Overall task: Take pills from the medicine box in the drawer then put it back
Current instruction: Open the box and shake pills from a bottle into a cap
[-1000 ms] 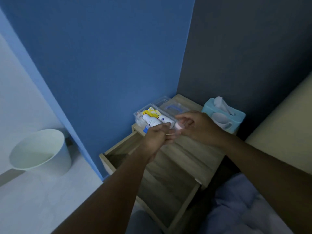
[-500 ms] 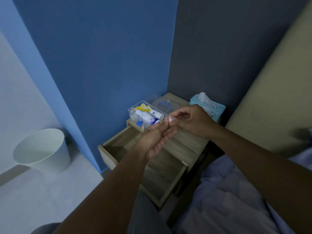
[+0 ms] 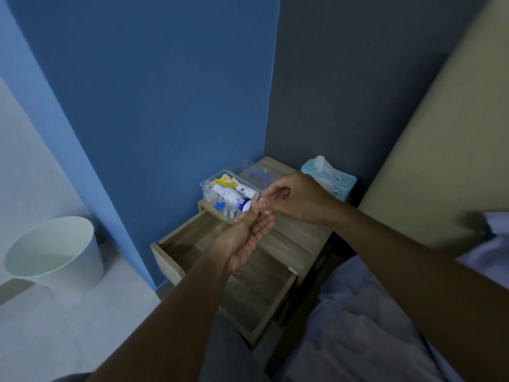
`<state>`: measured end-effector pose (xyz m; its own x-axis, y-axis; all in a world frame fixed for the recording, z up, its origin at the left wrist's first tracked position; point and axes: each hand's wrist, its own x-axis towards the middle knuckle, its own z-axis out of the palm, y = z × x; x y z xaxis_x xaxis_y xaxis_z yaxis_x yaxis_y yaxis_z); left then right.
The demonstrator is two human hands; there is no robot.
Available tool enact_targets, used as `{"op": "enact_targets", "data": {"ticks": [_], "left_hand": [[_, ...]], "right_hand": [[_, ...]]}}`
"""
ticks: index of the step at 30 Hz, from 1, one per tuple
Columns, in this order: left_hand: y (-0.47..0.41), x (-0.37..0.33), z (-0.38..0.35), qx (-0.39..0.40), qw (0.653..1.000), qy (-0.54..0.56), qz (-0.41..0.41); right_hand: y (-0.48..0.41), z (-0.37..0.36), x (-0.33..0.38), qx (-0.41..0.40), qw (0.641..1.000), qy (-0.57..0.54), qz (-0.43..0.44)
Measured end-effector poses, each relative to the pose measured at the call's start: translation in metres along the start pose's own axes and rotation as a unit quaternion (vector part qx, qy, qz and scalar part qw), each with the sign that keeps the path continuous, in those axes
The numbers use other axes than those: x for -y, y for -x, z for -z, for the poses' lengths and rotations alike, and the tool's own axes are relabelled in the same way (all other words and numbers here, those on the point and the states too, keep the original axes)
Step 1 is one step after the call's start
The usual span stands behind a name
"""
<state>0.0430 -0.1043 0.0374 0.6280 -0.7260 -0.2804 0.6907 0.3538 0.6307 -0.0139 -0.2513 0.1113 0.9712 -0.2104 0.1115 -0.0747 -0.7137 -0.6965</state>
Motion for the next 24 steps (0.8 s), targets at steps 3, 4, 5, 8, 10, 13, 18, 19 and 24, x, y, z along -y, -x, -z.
{"op": "enact_targets", "data": {"ticks": [3, 4, 5, 8, 10, 13, 18, 19, 24], "left_hand": [[0.001, 0.000, 0.004, -0.006, 1.000, 0.014, -0.001], [0.000, 0.000, 0.004, -0.004, 1.000, 0.017, 0.000], [0.000, 0.000, 0.005, 0.000, 1.000, 0.018, 0.002], [-0.002, 0.001, 0.007, 0.001, 1.000, 0.029, 0.010], [-0.002, 0.002, 0.010, -0.008, 0.999, 0.028, 0.016], [0.001, 0.004, 0.020, -0.015, 0.999, 0.037, 0.028], [0.004, 0.009, 0.036, -0.013, 0.997, 0.054, 0.053], [0.002, 0.009, 0.037, -0.006, 0.997, 0.050, 0.052], [-0.021, 0.005, 0.043, 0.039, 0.997, 0.043, 0.044]], "right_hand": [[-0.002, 0.000, -0.001, 0.073, 0.996, -0.051, 0.000], [-0.003, -0.002, -0.001, 0.070, 0.997, -0.033, 0.001], [-0.004, -0.004, 0.001, 0.053, 0.999, -0.004, -0.003], [-0.006, -0.007, 0.003, -0.017, 0.996, 0.083, -0.016], [-0.008, -0.009, 0.001, 0.002, 0.997, 0.075, -0.002], [-0.010, -0.015, 0.000, 0.041, 0.999, 0.013, 0.018], [-0.017, -0.010, -0.008, -0.054, 0.994, -0.081, 0.043], [-0.017, -0.007, -0.013, -0.079, 0.993, -0.079, 0.040], [-0.012, -0.004, -0.056, -0.164, 0.983, -0.075, -0.017]]}}
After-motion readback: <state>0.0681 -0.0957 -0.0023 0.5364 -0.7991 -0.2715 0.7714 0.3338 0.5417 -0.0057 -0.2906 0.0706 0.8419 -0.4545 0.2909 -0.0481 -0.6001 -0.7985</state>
